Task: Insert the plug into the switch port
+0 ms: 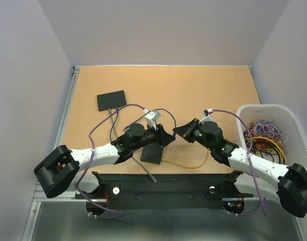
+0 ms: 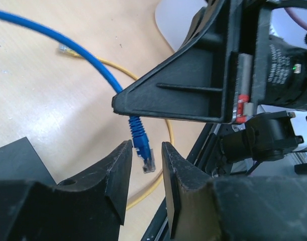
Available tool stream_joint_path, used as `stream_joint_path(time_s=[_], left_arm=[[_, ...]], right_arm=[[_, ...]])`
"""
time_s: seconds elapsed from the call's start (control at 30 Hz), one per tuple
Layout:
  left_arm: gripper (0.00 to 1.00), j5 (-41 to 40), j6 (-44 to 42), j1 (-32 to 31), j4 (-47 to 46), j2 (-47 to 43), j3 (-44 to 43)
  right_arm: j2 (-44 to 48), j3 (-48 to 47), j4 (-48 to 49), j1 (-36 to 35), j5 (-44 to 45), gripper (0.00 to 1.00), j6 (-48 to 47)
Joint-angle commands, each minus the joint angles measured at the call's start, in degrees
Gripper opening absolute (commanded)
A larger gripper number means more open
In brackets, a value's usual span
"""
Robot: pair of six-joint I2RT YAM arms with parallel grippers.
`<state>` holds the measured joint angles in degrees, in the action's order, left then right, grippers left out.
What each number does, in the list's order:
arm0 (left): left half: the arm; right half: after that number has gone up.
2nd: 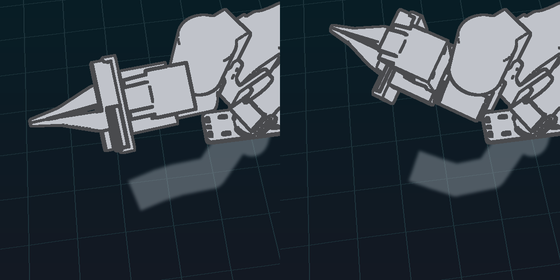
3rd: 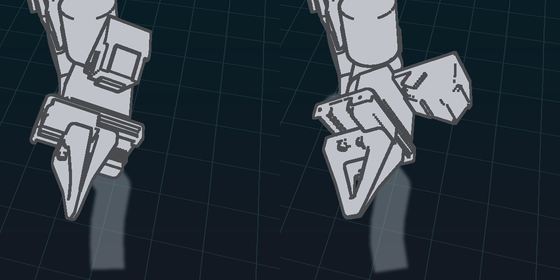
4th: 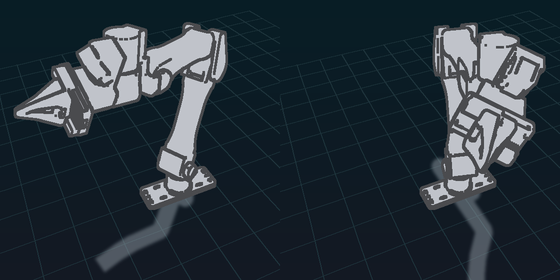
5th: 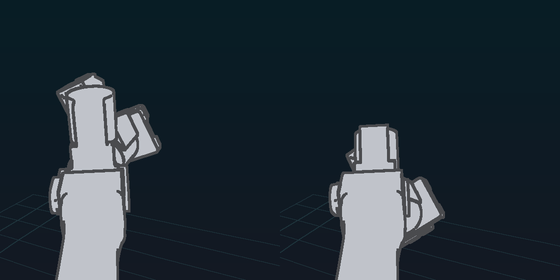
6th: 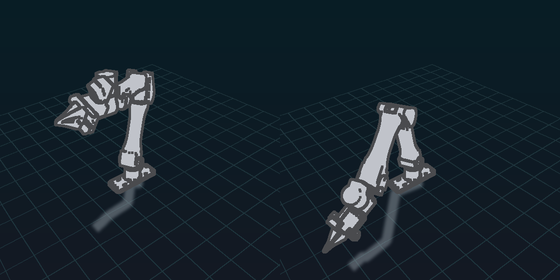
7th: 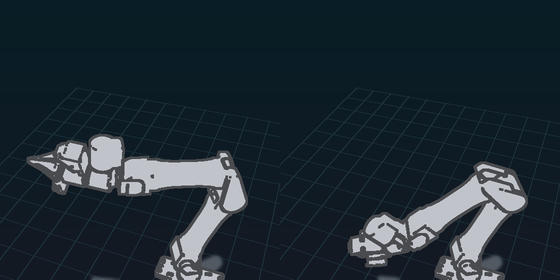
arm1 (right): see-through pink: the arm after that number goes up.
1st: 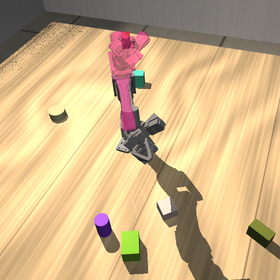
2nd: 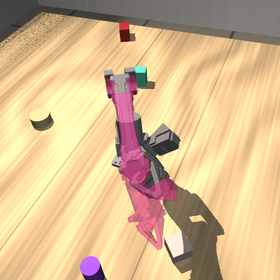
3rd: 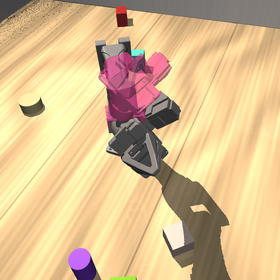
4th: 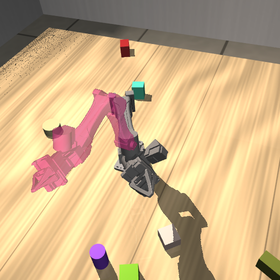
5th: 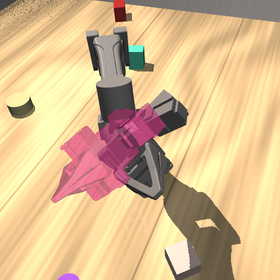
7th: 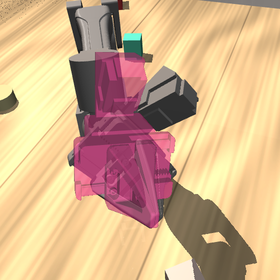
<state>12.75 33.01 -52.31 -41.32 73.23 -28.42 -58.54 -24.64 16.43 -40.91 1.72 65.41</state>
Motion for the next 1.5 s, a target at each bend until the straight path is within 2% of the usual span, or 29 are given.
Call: stream_joint_path(time_s=[0.0,0.3,0.4,0.47,0.5,0.57,0.67,0.7,0.73,0.8,0.83,0.97,1.07,1.2,1.27,1.37,1.4,1.43,1.47], left_arm=[[0.41,-0.45,-1.55,-0.86,0.62,-0.54,-1.37],[0.40,-1.77,-2.08,-0.86,2.38,-1.16,-1.81],[0.31,-1.94,-1.90,-0.86,1.86,-1.42,-1.81],[0.21,-1.68,-2.25,-0.86,1.60,-1.86,-1.98],[0.10,-1.42,-2.43,-0.86,1.51,-1.95,-2.25],[0.01,-0.19,-2.69,-0.86,1.42,-2.30,-2.60],[0.00,-0.53,-2.69,-0.77,6.23,-3.88,-4.96],[0.00,-0.62,-2.95,-0.77,8.69,-4.93,-6.10],[0.00,-0.62,-3.48,-0.68,11.58,-5.46,-7.51],[0.00,-0.98,-4.44,-0.68,22.65,-6.69,-12.43],[0.00,-0.63,-5.32,-0.68,29.39,-7.13,-15.23],[0.00,4.82,-6.03,0.46,43.49,-9.15,-20.34],[0.00,7.01,-5.95,0.46,52.18,-11.79,-23.34],[0.00,11.05,-3.93,0.55,59.68,-16.88,-25.97],[0.00,15.08,-3.49,0.55,62.57,-18.03,-27.72],[0.00,20.90,-2.43,0.55,64.52,-19.88,-29.49],[0.00,21.87,-2.08,0.55,65.05,-19.97,-29.76],[0.00,22.40,-1.99,0.55,66.97,-20.06,-30.45],[0.00,22.66,-1.82,0.55,67.68,-20.32,-30.64]], right_arm=[[2.64,-2.16,4.14,-0.31,1.01,0.01,0.25],[2.56,-1.81,4.32,-0.23,0.92,0.00,0.16],[2.12,-1.64,5.02,-0.23,0.48,0.00,0.34],[1.77,-1.46,5.90,-0.14,-0.13,0.00,0.42],[1.59,-1.63,5.81,-0.23,-0.48,0.00,-0.10],[1.59,-2.07,5.64,-0.23,-1.01,0.00,-0.89],[1.07,-4.44,4.76,-0.31,-4.08,0.02,-4.83],[1.06,-5.58,3.19,-0.23,-4.70,0.09,-6.68],[1.15,-6.90,1.17,-0.23,-5.05,0.41,-11.05],[1.59,-11.64,-5.76,-0.23,-4.79,0.75,-15.90],[2.46,-13.83,-11.79,-0.23,-4.01,1.00,-21.23],[5.10,-22.54,-22.65,-0.31,-5.66,1.00,-32.95],[6.68,-27.90,-26.52,-0.31,-11.81,1.00,-39.99],[8.79,-32.48,-30.48,-0.31,-20.69,0.89,-47.99],[10.72,-33.19,-30.49,-0.40,-24.29,0.88,-51.95],[14.59,-32.05,-26.28,-0.40,-34.29,0.88,-55.82],[14.69,-32.05,-25.40,-0.40,-38.50,0.87,-56.61],[13.73,-32.74,-25.39,-0.49,-46.29,0.85,-58.18],[13.02,-32.84,-25.39,-0.40,-48.19,0.85,-58.72]])
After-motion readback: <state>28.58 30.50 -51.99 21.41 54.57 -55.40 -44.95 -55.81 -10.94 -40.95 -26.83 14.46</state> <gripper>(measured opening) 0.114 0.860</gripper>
